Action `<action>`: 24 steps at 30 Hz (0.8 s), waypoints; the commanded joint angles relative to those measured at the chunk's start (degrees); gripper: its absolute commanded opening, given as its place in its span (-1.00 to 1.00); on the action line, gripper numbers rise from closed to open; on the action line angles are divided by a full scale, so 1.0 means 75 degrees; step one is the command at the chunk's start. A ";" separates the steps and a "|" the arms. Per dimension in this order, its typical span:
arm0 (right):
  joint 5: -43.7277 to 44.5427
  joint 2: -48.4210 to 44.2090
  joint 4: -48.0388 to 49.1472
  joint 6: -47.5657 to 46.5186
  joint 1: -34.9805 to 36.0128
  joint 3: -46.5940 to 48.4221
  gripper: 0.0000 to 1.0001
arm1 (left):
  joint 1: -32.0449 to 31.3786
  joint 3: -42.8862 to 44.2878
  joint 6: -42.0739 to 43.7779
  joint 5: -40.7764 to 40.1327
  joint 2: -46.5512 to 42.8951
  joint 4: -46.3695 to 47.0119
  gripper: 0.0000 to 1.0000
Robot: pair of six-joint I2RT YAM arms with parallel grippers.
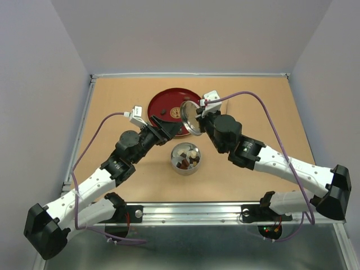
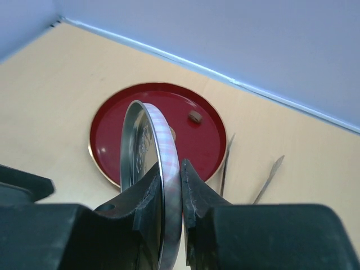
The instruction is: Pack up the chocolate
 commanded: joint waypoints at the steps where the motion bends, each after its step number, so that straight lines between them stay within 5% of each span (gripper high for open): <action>1: -0.0501 -0.0326 -0.0496 0.0581 -0.0008 0.1130 -0.60 | 0.0312 -0.0649 0.1337 0.0966 -0.0087 0.0979 0.65; 10: -0.1661 -0.0432 -0.1434 0.1379 -0.0008 0.2035 -0.63 | 0.0441 -0.0944 0.2368 0.1236 -0.0661 0.1566 0.62; 24: -0.2506 -0.0420 -0.1611 0.2621 -0.0008 0.2024 -0.69 | 0.0476 -0.1823 0.1877 0.1166 -0.1529 0.3149 0.63</action>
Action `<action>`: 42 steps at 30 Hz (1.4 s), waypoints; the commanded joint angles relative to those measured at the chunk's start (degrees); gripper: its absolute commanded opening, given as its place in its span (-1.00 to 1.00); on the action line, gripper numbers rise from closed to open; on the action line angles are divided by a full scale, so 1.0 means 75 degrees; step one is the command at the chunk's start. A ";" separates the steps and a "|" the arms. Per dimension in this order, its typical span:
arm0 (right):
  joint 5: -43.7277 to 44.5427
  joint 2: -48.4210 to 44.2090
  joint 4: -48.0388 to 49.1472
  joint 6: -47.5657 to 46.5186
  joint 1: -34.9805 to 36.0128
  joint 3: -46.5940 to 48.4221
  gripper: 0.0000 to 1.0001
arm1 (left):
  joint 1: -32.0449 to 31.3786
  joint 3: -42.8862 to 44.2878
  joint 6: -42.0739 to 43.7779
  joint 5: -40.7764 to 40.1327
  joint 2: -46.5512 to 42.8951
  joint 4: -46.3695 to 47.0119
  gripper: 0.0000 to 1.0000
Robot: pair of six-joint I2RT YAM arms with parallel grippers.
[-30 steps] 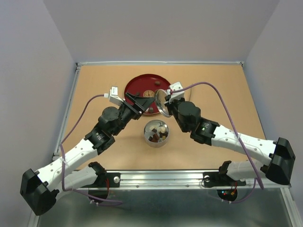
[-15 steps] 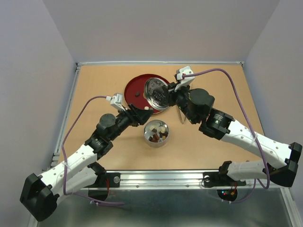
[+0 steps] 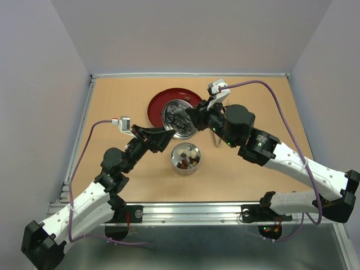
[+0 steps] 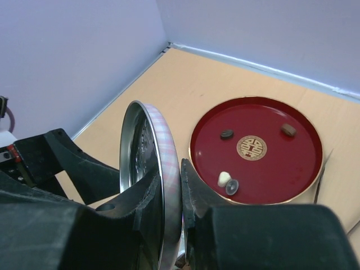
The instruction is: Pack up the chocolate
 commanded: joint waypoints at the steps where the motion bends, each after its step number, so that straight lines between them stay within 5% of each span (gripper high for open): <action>1: -0.0261 -0.0164 0.0153 0.0462 -0.0008 0.0220 -0.70 | 0.0065 -0.0083 -0.0119 0.0102 0.0147 0.0852 0.63; 7: -0.0426 -0.0258 0.0164 0.0662 -0.0008 0.0138 -0.70 | 0.0065 -0.0106 -0.0143 0.0079 0.0171 0.1063 0.63; 12: -0.0520 -0.0118 0.0258 0.0791 -0.0019 0.0056 -0.69 | 0.0065 -0.0071 -0.0377 0.0476 0.0452 0.1672 0.41; 20: 0.0217 -0.0082 0.0305 0.0709 -0.0008 -0.0155 -0.30 | 0.0077 -0.0211 -0.0413 0.0513 0.0324 0.1650 -0.64; 24: 0.0452 -0.0012 0.0305 0.0674 -0.0008 -0.0284 -0.06 | 0.0054 -0.0247 -0.0366 0.0454 0.0277 0.1533 -0.98; 30: 0.1504 -0.0105 0.0305 0.0417 -0.0008 -0.0354 0.40 | 0.0065 0.0303 0.0347 0.0092 0.0288 0.0249 -1.00; 37: 0.2106 -0.0387 0.0281 0.0357 -0.0008 -0.0390 0.42 | 0.0030 0.1228 0.1298 -0.1630 0.0510 -0.1525 -1.00; 42: 0.0388 0.0326 0.0339 0.1048 0.0004 -0.0039 0.36 | -0.0390 0.1838 0.1789 -0.2730 0.1154 -0.2309 -1.00</action>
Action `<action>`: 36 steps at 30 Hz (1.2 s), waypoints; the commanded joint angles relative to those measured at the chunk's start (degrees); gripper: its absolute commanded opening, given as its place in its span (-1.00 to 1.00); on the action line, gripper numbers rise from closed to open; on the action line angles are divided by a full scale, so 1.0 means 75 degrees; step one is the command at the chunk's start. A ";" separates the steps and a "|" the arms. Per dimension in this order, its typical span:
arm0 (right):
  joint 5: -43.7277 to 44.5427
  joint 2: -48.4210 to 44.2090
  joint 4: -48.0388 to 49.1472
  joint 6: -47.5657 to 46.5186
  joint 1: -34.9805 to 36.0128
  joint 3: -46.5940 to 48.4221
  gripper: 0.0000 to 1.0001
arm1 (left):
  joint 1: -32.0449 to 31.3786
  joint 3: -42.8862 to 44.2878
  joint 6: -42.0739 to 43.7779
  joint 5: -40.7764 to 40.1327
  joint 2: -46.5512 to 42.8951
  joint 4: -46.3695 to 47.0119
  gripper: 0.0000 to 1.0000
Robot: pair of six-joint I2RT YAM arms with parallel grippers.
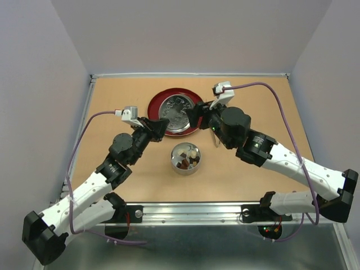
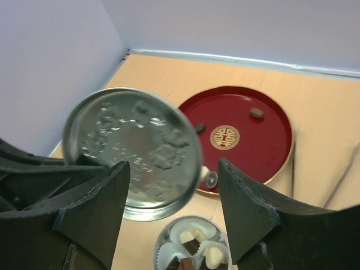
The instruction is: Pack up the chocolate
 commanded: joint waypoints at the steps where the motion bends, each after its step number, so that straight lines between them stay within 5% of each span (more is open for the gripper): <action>1: -0.1307 0.0634 0.0334 0.0684 0.0051 0.0477 0.33 | -0.0362 0.0778 0.0709 -0.1179 0.0519 -0.0603 -1.00; 24: -0.2177 0.2123 0.0663 0.1670 0.0051 0.1357 0.19 | -0.2249 0.1376 0.1787 -0.4155 0.1224 -0.1413 -1.00; 36: -0.1427 0.2732 -0.0905 0.1880 0.0051 0.2165 0.20 | -0.3361 0.1751 0.3614 -0.5492 0.1681 -0.1448 -1.00</action>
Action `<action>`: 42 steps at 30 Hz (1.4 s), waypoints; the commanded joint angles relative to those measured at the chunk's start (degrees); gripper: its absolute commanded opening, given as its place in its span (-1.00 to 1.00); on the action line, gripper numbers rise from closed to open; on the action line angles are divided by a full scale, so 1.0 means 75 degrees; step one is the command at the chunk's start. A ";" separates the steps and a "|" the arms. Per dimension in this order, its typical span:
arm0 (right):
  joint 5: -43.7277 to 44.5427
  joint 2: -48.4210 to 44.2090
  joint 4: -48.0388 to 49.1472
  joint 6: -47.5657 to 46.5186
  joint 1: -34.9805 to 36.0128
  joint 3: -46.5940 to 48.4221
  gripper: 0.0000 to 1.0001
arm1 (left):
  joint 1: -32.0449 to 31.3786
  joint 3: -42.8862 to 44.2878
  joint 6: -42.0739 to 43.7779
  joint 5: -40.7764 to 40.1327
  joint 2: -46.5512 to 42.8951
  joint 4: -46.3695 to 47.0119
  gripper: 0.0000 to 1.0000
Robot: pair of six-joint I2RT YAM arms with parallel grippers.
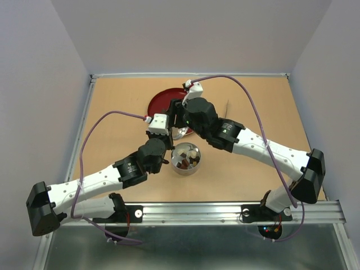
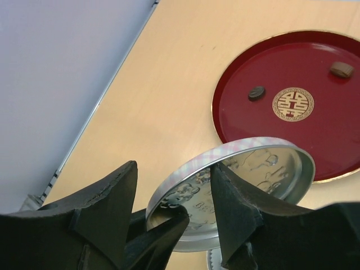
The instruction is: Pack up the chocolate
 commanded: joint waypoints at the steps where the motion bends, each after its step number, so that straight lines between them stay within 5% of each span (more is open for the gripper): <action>1: 0.0369 0.0232 -0.0618 0.0243 0.0060 0.0839 0.21 | -0.0454 0.0519 0.1080 -0.0736 0.0142 0.0365 -1.00; 24: 0.0416 0.0783 -0.2776 0.1052 0.0048 0.1357 0.28 | -0.1286 0.0284 0.4116 -0.1769 0.0377 0.1349 -1.00; 31: 0.0439 0.0912 -0.2870 0.1122 0.0036 0.1193 -0.04 | -0.1661 0.0202 0.4585 -0.2320 0.0412 0.1865 -0.99; 37: 0.0487 0.0807 -0.2870 0.1262 -0.0034 0.0900 -0.37 | -0.1837 0.0062 0.4421 -0.2262 0.0225 0.1888 -0.53; 42: 0.0686 0.0701 -0.2870 0.1415 -0.0034 0.0595 -0.53 | -0.1978 -0.0114 0.4081 -0.2121 0.0178 0.1876 0.11</action>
